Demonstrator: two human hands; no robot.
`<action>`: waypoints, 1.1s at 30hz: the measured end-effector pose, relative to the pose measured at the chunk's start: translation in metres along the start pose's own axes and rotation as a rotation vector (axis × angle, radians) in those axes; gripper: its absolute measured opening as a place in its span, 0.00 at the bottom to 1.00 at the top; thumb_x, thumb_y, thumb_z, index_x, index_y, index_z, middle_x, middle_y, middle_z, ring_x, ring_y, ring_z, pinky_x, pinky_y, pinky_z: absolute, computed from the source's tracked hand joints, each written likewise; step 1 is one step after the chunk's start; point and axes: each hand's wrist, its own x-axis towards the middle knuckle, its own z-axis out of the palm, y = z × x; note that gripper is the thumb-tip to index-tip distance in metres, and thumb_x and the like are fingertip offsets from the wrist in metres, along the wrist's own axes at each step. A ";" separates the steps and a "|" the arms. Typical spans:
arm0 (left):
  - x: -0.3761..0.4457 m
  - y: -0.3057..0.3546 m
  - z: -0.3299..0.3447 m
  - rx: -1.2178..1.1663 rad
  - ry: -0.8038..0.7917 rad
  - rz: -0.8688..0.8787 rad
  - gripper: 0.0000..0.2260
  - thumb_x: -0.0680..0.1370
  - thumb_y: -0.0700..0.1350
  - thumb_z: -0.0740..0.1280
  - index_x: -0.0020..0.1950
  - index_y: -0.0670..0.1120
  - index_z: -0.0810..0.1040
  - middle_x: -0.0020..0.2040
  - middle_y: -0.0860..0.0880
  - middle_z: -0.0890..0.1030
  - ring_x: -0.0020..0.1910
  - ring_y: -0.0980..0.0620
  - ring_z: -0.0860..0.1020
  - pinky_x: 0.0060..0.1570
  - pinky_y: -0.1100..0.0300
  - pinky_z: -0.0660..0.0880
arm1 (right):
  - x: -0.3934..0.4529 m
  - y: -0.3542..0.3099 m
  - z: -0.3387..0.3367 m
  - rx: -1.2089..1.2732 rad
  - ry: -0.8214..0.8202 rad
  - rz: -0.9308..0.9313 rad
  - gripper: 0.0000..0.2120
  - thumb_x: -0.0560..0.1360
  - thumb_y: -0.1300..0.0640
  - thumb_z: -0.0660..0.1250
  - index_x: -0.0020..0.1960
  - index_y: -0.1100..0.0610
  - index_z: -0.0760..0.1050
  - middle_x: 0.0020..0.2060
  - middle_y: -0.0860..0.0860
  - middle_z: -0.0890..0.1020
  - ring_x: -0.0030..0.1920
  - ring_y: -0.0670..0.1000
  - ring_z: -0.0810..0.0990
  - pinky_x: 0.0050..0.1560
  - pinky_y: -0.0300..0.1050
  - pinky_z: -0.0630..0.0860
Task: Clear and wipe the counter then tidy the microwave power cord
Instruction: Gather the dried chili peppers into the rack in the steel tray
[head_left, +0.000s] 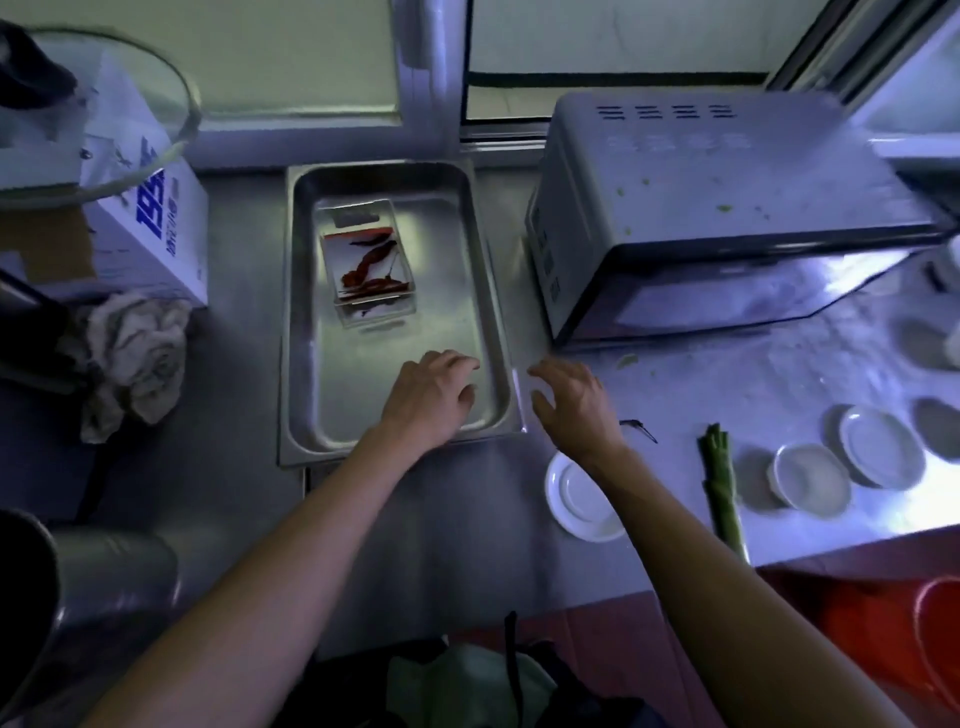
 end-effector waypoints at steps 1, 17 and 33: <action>-0.005 0.014 0.005 0.010 -0.013 0.016 0.17 0.80 0.48 0.63 0.69 0.49 0.74 0.68 0.49 0.76 0.65 0.45 0.73 0.60 0.48 0.70 | -0.015 0.010 -0.006 0.017 0.016 0.028 0.16 0.72 0.62 0.68 0.59 0.58 0.80 0.56 0.54 0.83 0.56 0.61 0.79 0.53 0.55 0.76; -0.069 0.220 0.081 0.152 -0.112 0.257 0.15 0.80 0.48 0.63 0.66 0.50 0.76 0.67 0.52 0.77 0.66 0.48 0.73 0.59 0.54 0.69 | -0.223 0.130 -0.089 0.070 0.130 0.223 0.15 0.73 0.60 0.70 0.60 0.58 0.79 0.57 0.54 0.83 0.61 0.60 0.78 0.58 0.53 0.75; -0.049 0.239 0.123 0.168 -0.171 0.202 0.15 0.81 0.47 0.60 0.66 0.50 0.76 0.67 0.52 0.77 0.70 0.50 0.70 0.63 0.49 0.70 | -0.253 0.171 -0.086 0.097 0.074 0.310 0.16 0.74 0.60 0.68 0.62 0.57 0.79 0.58 0.55 0.82 0.56 0.61 0.78 0.53 0.55 0.76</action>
